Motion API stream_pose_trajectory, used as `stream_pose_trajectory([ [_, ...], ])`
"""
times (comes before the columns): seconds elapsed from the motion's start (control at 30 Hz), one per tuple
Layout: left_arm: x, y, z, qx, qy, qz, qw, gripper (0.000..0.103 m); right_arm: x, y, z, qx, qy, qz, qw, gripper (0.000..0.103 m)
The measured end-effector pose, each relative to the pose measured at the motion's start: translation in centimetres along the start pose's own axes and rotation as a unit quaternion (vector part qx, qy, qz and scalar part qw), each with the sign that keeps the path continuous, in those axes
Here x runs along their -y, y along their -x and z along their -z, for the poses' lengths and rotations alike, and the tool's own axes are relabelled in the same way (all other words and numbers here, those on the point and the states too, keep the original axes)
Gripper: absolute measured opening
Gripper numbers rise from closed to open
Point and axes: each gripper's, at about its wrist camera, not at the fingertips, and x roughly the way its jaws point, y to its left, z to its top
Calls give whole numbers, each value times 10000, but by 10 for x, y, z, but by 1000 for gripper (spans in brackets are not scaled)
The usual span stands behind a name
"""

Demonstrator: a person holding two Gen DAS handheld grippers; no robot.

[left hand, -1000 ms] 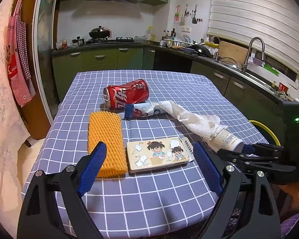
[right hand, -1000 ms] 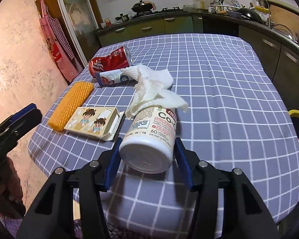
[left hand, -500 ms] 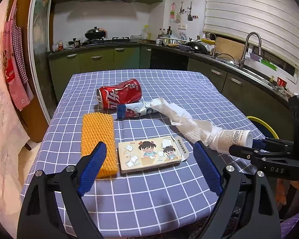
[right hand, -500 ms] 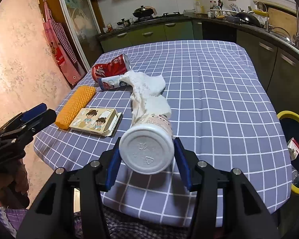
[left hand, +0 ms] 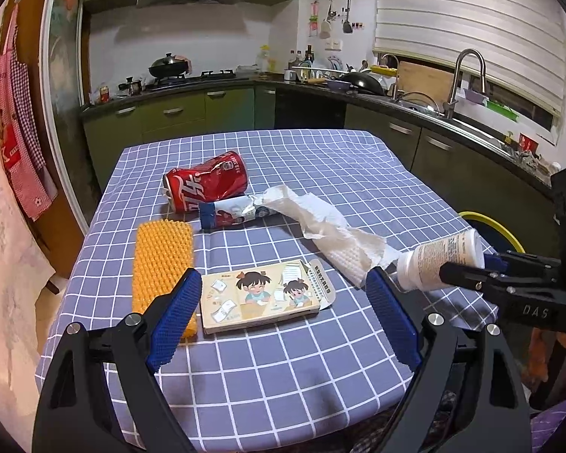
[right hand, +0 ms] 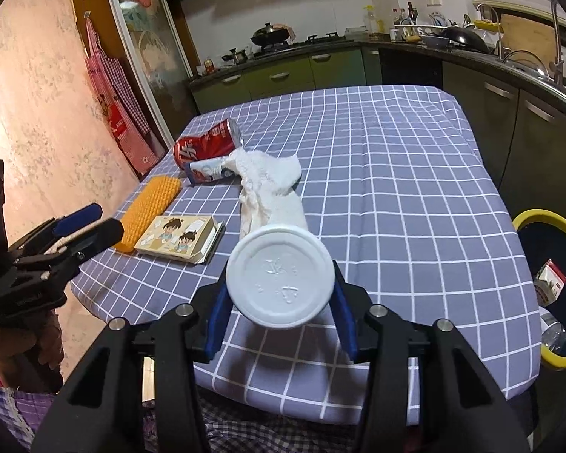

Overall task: Collect trash
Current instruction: 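Grasp the white pill bottle with the right gripper and lift it, then carry the pill bottle over the bin and open the right gripper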

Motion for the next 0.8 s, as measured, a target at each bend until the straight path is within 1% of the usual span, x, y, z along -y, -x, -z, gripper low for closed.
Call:
stream_pose_trajectory([
  [0.1, 2, 0, -1, -1, -35, -13, 10000, 87, 9, 8, -1, 107, -74, 51, 9999, 45],
  [0.2, 4, -1, -2, 8, -42, -13, 10000, 88, 24, 21, -5, 293, -199, 211, 9991, 45],
  [0.3, 9, -2, -3, -11, -79, -2, 10000, 87, 47, 35, -9, 497, -384, 481, 9969, 45],
  [0.4, 15, -5, -5, -40, -146, 24, 9999, 88, 76, 49, -11, 681, -632, 857, 9920, 45],
  [0.5, 23, -9, -6, -77, -211, 60, 9997, 87, 112, 59, -9, 808, -919, 1301, 9839, 45],
  [0.53, 27, -10, -6, -99, -244, 79, 9996, 87, 130, 62, -6, 830, -1074, 1518, 9790, 45],
  [0.57, 29, -12, -6, -113, -267, 92, 9995, 87, 139, 64, -4, 826, -1158, 1621, 9765, 45],
  [0.63, 34, -15, -6, -147, -315, 115, 9993, 88, 169, 67, 3, 792, -1417, 1901, 9683, 45],
  [0.73, 40, -18, -7, -181, -369, 136, 9991, 88, 200, 64, 10, 760, -1593, 2259, 9580, 45],
  [0.8, 44, -20, -7, -208, -392, 157, 9989, 88, 216, 59, 13, 717, -1591, 2486, 9528, 45],
])
